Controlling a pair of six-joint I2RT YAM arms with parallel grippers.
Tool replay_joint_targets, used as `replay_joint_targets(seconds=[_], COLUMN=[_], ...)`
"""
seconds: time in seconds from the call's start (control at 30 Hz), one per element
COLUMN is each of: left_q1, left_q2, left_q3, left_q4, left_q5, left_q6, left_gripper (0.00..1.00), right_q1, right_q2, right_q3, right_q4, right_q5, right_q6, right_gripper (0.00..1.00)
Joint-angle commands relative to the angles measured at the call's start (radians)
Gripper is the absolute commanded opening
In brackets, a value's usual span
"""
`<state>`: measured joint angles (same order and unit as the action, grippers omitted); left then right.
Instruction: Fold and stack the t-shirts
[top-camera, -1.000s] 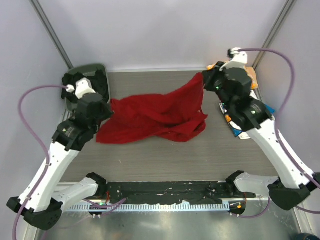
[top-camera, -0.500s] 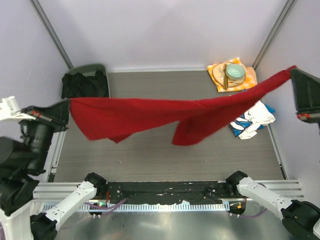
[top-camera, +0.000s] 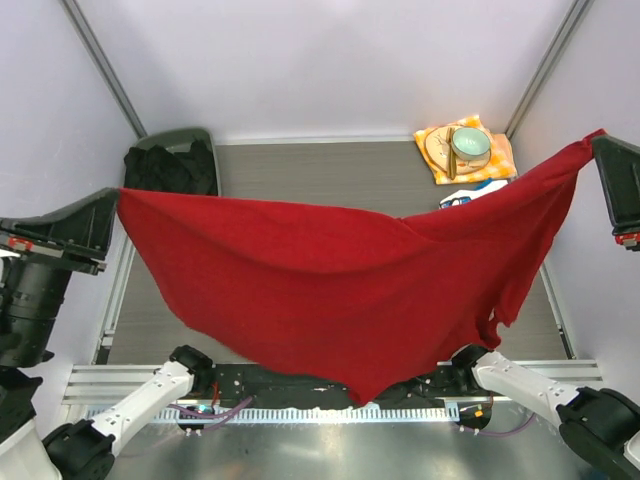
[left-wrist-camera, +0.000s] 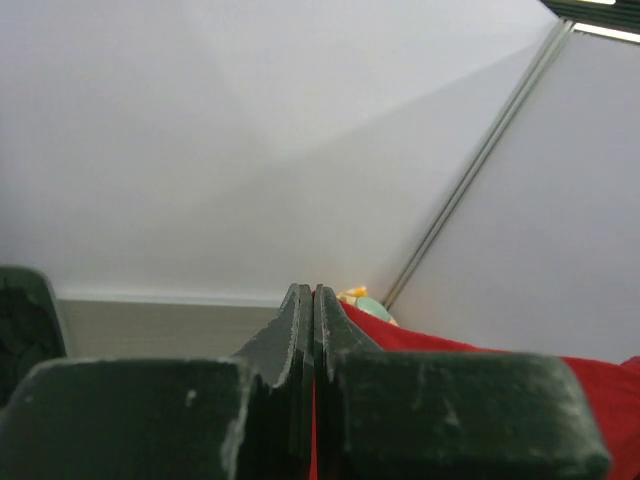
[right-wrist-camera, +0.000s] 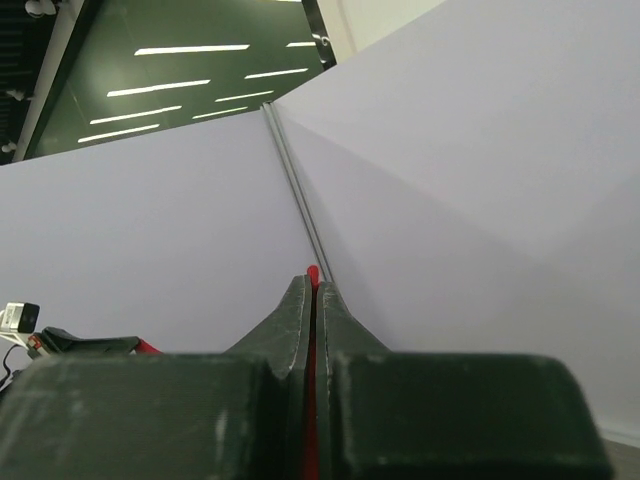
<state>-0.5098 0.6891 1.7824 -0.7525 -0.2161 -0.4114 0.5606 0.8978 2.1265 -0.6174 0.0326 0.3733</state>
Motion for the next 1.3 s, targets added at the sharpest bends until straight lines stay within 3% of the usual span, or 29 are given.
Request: replay_joint_targets(seconds=[0.0,0.13,0.33,0.53,0.6,0.67,0.93,1.27], left_q1=[0.004,0.004,0.004,0.005,0.037,0.147,0.247,0.356], left_q2=[0.085,0.154,0.17,0.231,0.282,0.334,0.709,1.192], left_q3=[0.109,0.098,-0.196,-0.469,-0.54,-0.561,-0.508,-0.154], left_q4=[0.047,0.044,0.203,0.407,0.478,0.528,0.688,0.722], left_q5=[0.031,-0.002,-0.077,-0.163,-0.145,-0.035,-0.052,-0.022], left_q6=[0.006,0.028,0.029,0.043,0.011,-0.084,-0.125,-0.119], left_gripper=[0.0,0.0,0.0,0.0,0.0,0.0,0.0,0.0], right_q1=[-0.008,-0.008,-0.008,-0.007,-0.021,-0.068,-0.249,-0.347], right_q2=[0.072,0.131,0.154,0.276,0.331,0.387,0.692,1.088], right_q3=[0.079,0.052,-0.23,-0.489,-0.572,-0.597,-0.564,-0.197], right_q4=[-0.002,-0.007,0.117,0.243,0.295,0.335,0.436,0.435], right_q5=[-0.004,0.059,0.177,0.289,0.317,0.293,0.233,0.201], right_q6=[0.001,-0.014,-0.037,-0.056,-0.053,-0.037,0.021,0.004], right_gripper=[0.01,0.01,0.01,0.01,0.01,0.01,0.01,0.01])
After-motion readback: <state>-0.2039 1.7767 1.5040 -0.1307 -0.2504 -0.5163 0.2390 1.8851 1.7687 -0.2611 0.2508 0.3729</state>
